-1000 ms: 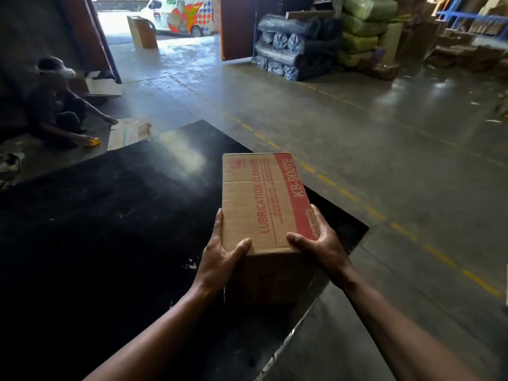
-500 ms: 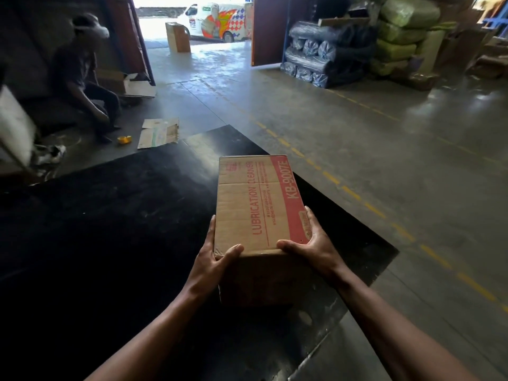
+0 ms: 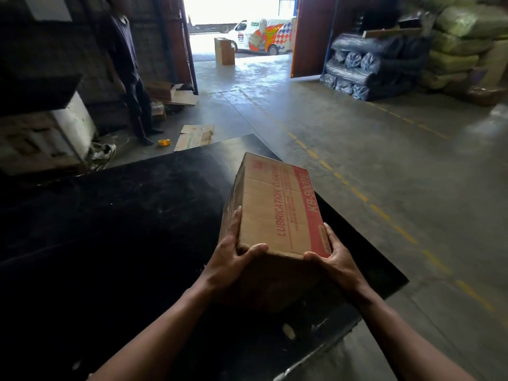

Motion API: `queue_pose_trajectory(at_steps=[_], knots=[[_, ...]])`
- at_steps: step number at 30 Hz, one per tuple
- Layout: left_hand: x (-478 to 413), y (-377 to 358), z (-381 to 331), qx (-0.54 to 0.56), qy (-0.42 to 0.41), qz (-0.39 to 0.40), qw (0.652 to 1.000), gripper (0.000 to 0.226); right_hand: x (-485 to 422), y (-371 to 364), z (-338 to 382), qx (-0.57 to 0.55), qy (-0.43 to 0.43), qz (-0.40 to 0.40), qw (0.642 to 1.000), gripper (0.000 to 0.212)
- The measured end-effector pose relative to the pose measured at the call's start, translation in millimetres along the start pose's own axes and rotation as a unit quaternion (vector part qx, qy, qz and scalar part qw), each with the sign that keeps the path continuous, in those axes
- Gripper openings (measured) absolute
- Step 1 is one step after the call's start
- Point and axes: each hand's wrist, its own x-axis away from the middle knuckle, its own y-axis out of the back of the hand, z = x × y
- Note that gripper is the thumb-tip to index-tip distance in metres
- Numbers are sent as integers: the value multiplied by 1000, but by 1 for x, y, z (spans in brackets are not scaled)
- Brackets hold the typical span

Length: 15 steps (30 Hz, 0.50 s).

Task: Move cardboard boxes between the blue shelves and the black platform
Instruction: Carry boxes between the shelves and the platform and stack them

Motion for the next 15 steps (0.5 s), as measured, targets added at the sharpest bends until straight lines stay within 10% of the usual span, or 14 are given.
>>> queue_pose_trajectory(at_steps=[11, 15], knots=[[-38, -60, 21, -189, -91, 91, 974, 105, 24, 58, 5, 135, 16, -90, 987, 66], [-53, -67, 36, -206, -116, 129, 963, 109, 19, 45, 24, 143, 36, -92, 985, 76]])
